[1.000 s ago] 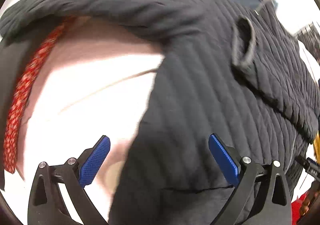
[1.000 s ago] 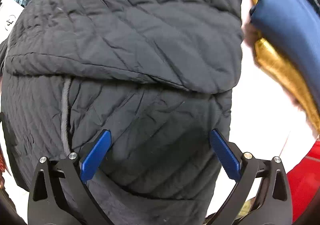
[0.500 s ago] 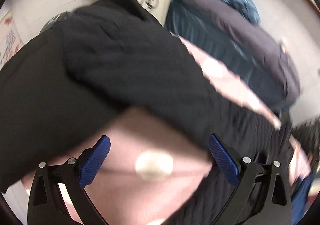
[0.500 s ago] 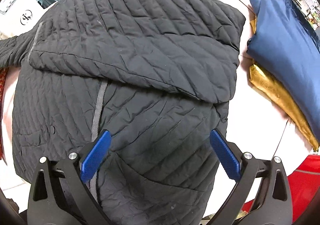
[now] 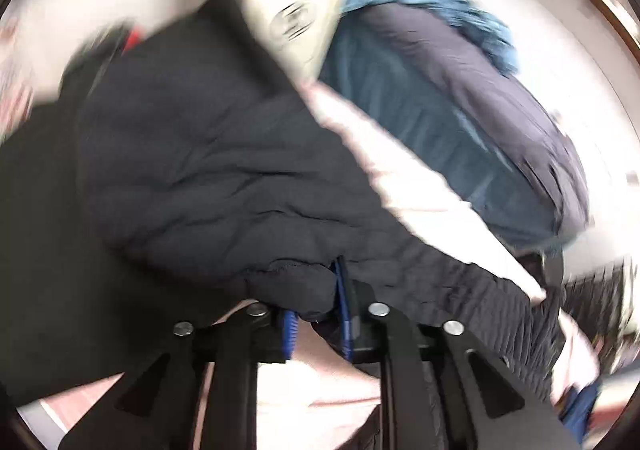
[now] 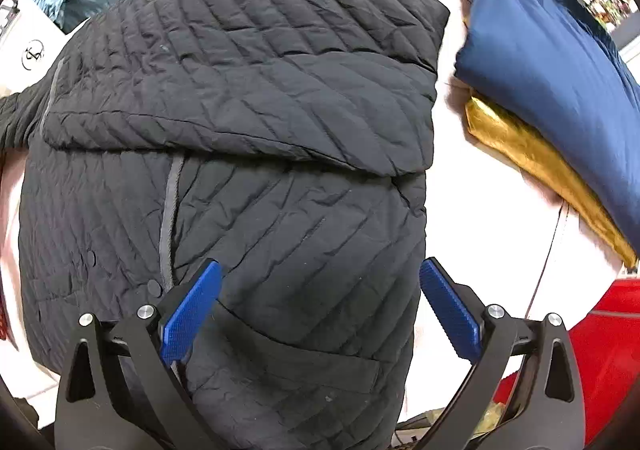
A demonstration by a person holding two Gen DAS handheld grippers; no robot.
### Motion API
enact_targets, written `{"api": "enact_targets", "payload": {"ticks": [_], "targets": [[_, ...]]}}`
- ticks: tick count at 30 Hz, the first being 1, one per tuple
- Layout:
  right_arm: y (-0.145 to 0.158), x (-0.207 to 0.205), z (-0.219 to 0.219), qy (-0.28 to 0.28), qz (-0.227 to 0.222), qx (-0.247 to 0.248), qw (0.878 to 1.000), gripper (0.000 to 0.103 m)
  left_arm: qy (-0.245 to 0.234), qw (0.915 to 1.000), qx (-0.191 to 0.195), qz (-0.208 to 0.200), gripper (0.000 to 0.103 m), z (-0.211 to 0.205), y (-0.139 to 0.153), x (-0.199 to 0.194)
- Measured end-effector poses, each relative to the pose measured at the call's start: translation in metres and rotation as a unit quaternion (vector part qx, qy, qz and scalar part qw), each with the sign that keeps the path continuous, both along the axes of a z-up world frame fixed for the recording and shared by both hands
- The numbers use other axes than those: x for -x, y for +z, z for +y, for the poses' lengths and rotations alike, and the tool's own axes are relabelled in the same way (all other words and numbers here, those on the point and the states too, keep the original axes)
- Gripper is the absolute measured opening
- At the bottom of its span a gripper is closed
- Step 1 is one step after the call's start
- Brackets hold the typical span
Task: Fold large clothes
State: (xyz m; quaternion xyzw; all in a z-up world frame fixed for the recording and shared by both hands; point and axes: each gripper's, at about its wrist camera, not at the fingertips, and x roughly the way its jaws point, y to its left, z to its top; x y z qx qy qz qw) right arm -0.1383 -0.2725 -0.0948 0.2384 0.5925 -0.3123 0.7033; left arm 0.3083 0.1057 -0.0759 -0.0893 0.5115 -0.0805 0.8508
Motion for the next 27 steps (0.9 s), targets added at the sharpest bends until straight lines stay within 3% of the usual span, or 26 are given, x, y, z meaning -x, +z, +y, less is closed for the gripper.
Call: {"api": "enact_targets", "payload": {"ticks": [4, 8, 11, 13, 15, 17, 19, 23, 27], "targets": [[-0.006, -0.001, -0.009, -0.005, -0.005, -0.007, 1.000, 0.098, -0.125, 0.9903, -0.022, -0.057, 0.010, -0.084, 0.039, 0.025], [-0.005, -0.002, -0.013, 0.000, -0.012, -0.007, 1.000, 0.098, -0.244, 0.9673, -0.023, -0.066, 0.009, -0.181, 0.040, 0.070], [-0.002, 0.002, -0.020, -0.005, -0.015, -0.006, 1.000, 0.098, -0.346, 0.9353, -0.053, -0.051, 0.009, -0.258, 0.013, 0.123], [-0.002, 0.009, -0.024, -0.016, -0.016, -0.009, 1.000, 0.098, -0.420, 0.9012, -0.105, -0.016, 0.016, -0.314, -0.028, 0.171], [-0.004, 0.018, -0.030, -0.029, -0.015, -0.013, 0.999, 0.098, -0.469, 0.8715, -0.142, 0.019, 0.055, -0.344, -0.066, 0.204], [-0.003, 0.026, -0.033, -0.039, -0.015, -0.013, 0.999, 0.098, -0.492, 0.8508, -0.184, 0.016, 0.072, -0.357, -0.093, 0.233], [-0.004, 0.036, -0.038, -0.051, -0.013, -0.014, 0.998, 0.098, -0.505, 0.8325, -0.227, -0.007, 0.075, -0.363, -0.109, 0.256], [-0.011, 0.048, -0.043, -0.072, -0.011, -0.023, 0.997, 0.098, -0.518, 0.8290, -0.211, -0.006, 0.087, -0.354, -0.103, 0.263], [-0.017, 0.048, -0.048, -0.078, -0.014, -0.035, 0.996, 0.098, -0.536, 0.8186, -0.203, -0.030, 0.089, -0.342, -0.088, 0.269]]}}
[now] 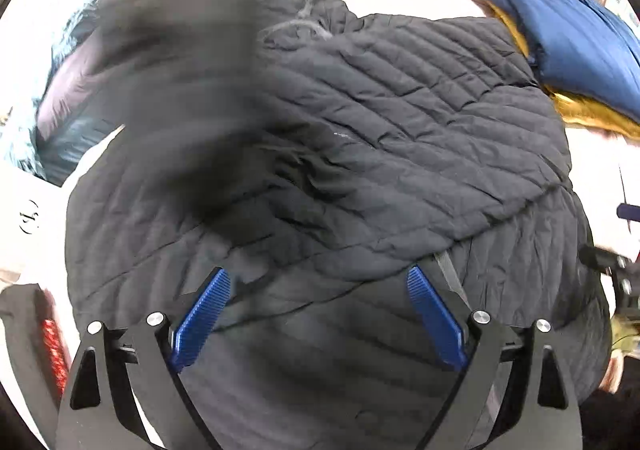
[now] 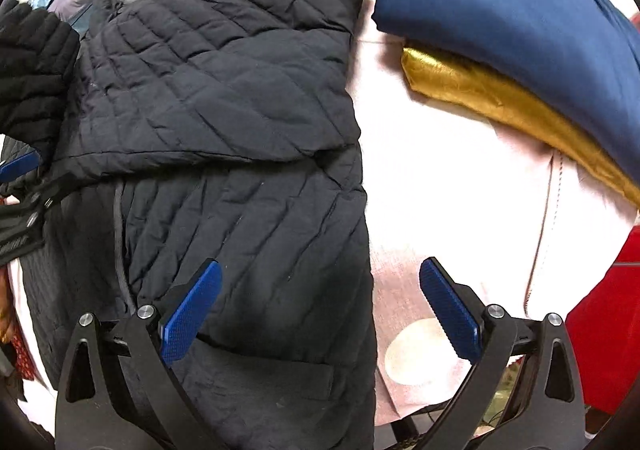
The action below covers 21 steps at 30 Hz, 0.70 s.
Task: Fold large clothes
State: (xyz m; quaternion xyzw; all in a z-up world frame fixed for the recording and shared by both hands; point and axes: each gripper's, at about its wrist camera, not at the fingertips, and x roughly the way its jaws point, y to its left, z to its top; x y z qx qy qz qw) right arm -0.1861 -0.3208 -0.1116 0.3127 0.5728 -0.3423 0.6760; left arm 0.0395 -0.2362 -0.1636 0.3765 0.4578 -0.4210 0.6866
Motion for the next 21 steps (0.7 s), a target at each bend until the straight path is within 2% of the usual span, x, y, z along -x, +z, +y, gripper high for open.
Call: {"api": "enact_targets", "payload": {"ticks": [5, 9, 11, 12, 15, 17, 19, 20, 21], "targets": [[0.024, -0.019, -0.004, 0.022, -0.043, 0.023, 0.999, 0.098, -0.004, 0.9995, 0.028, 0.014, 0.092, 0.032, 0.021, 0.006], [0.060, -0.044, -0.007, 0.072, -0.131, 0.040, 0.988, 0.096, 0.028, 0.9991, 0.030, -0.002, 0.092, 0.045, 0.027, -0.008], [0.070, -0.059, -0.015, 0.092, -0.194, 0.004, 0.977, 0.096, 0.054, 0.9979, 0.035, -0.002, 0.092, 0.044, 0.029, -0.024], [0.073, -0.067, -0.023, 0.102, -0.247, -0.047, 0.962, 0.096, 0.074, 0.9967, 0.033, 0.000, 0.091, 0.042, 0.030, -0.040], [0.073, -0.091, -0.040, 0.126, -0.332, -0.137, 0.925, 0.096, 0.127, 0.9915, 0.023, 0.018, 0.091, 0.037, 0.027, -0.076], [0.077, -0.113, -0.040, 0.173, -0.336, -0.124, 0.918, 0.095, 0.153, 0.9875, 0.011, 0.035, 0.091, 0.034, 0.021, -0.098], [0.079, -0.133, -0.030, 0.246, -0.318, -0.098, 0.910, 0.094, 0.170, 0.9826, -0.018, 0.072, 0.091, 0.023, 0.003, -0.118], [0.076, -0.144, -0.028, 0.277, -0.309, -0.109, 0.903, 0.094, 0.172, 0.9814, -0.025, 0.080, 0.091, 0.020, -0.002, -0.124], [0.071, -0.150, -0.027, 0.297, -0.302, -0.129, 0.897, 0.090, 0.176, 0.9798, -0.033, 0.089, 0.091, 0.017, -0.010, -0.132]]}}
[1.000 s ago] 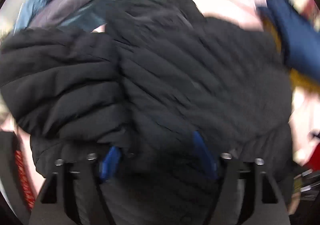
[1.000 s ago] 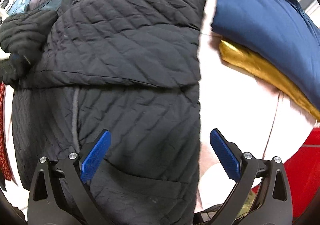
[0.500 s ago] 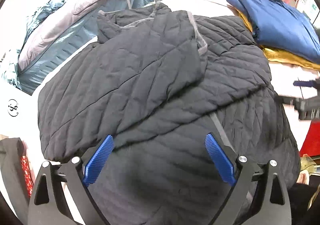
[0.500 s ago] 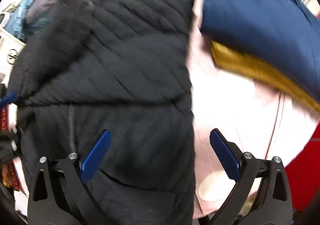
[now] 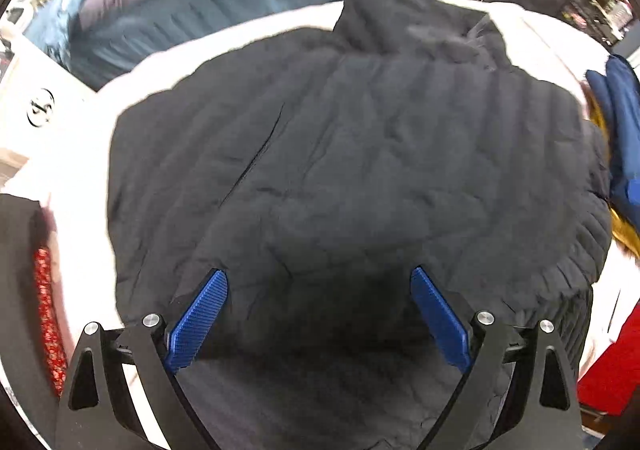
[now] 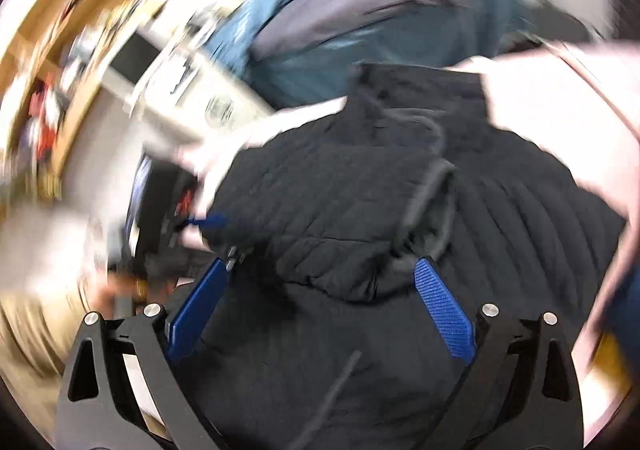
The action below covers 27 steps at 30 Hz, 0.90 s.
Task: Fold large clothes
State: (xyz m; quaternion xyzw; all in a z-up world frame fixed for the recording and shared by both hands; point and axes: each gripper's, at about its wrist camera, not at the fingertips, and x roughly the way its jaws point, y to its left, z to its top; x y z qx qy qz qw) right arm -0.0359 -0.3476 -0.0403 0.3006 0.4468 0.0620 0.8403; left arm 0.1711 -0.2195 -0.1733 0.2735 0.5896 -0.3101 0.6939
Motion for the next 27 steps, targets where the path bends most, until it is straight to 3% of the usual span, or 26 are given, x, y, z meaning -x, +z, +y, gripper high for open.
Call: {"api": "enact_targets", "payload": {"ticks": [3, 6, 14, 16, 18, 19, 23, 25, 27], "targets": [[-0.017, -0.020, -0.007, 0.035, 0.024, -0.007, 0.999, 0.085, 0.012, 0.9991, -0.014, 0.037, 0.091, -0.005, -0.020, -0.016], [-0.036, -0.045, -0.010, 0.059, 0.055, 0.031, 0.996, 0.080, 0.021, 0.9978, -0.016, 0.061, 0.093, -0.007, -0.034, -0.026], [-0.055, -0.078, 0.017, 0.207, 0.059, 0.038, 0.976, 0.077, 0.024, 0.9966, -0.021, 0.076, 0.096, -0.015, -0.051, -0.044], [-0.061, -0.075, 0.025, 0.253, 0.074, 0.005, 0.965, 0.065, 0.027, 0.9961, -0.024, 0.080, 0.096, -0.020, -0.056, -0.046], [-0.064, -0.060, 0.032, 0.294, 0.091, 0.015, 0.951, 0.031, 0.028, 0.9956, -0.025, 0.086, 0.096, -0.021, -0.060, -0.049], [-0.066, -0.048, 0.030, 0.303, 0.101, 0.005, 0.948, 0.025, 0.028, 0.9954, -0.024, 0.089, 0.096, -0.023, -0.061, -0.054], [-0.066, -0.012, 0.016, 0.310, 0.109, -0.050, 0.943, 0.005, 0.033, 0.9954, -0.023, 0.087, 0.097, -0.026, -0.067, -0.062], [-0.065, 0.008, 0.017, 0.313, 0.121, -0.023, 0.942, 0.004, 0.037, 0.9953, -0.025, 0.086, 0.097, -0.027, -0.070, -0.065], [-0.068, 0.013, 0.009, 0.274, 0.134, 0.003, 0.952, 0.004, 0.038, 0.9954, -0.030, 0.083, 0.097, -0.029, -0.071, -0.067]]}}
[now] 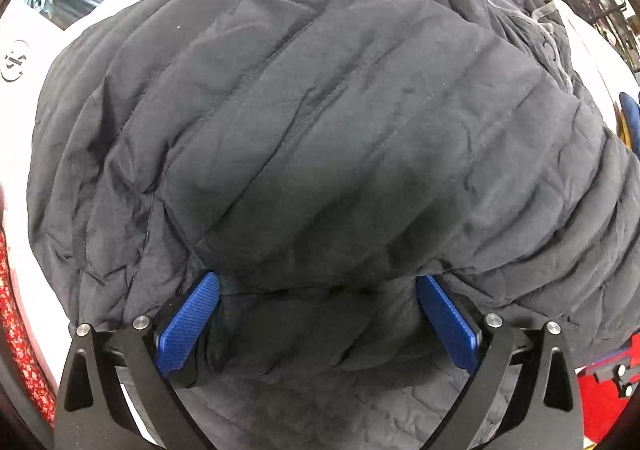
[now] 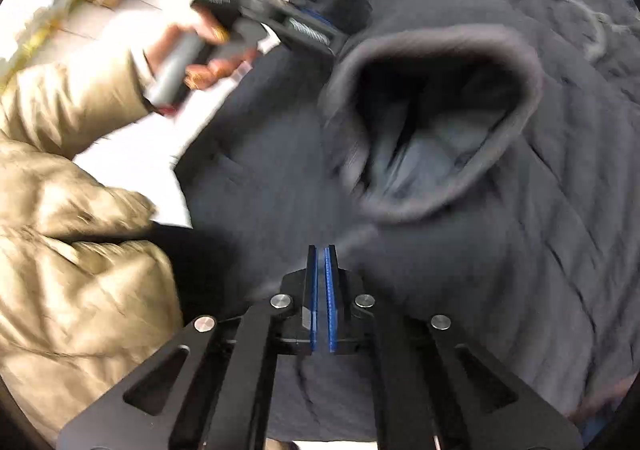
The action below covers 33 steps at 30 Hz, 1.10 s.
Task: Fold large clothes
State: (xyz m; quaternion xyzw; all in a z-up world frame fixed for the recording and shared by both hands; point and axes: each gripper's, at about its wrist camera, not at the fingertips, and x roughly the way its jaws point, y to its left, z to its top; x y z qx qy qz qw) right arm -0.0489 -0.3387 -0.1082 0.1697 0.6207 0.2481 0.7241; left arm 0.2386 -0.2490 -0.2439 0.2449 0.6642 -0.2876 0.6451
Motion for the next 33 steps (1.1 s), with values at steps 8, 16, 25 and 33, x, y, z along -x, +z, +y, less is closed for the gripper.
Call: {"api": "enact_targets", "payload": {"ticks": [8, 16, 25, 33], "targets": [[0.027, -0.018, -0.008, -0.087, -0.069, -0.017, 0.994, 0.019, -0.002, 1.0000, 0.004, -0.007, 0.097, 0.000, 0.002, -0.002], [0.021, -0.040, 0.005, -0.122, -0.059, 0.024, 0.990, 0.051, -0.008, 0.9998, 0.011, -0.015, 0.097, 0.008, 0.016, 0.012], [0.013, -0.051, 0.000, -0.182, -0.060, 0.050, 0.980, 0.007, -0.010, 0.9992, 0.008, -0.038, 0.097, 0.009, 0.034, 0.041], [-0.014, -0.036, -0.034, -0.245, 0.052, 0.194, 0.949, 0.007, -0.034, 0.9958, 0.041, -0.075, 0.096, 0.035, 0.062, 0.072]]}}
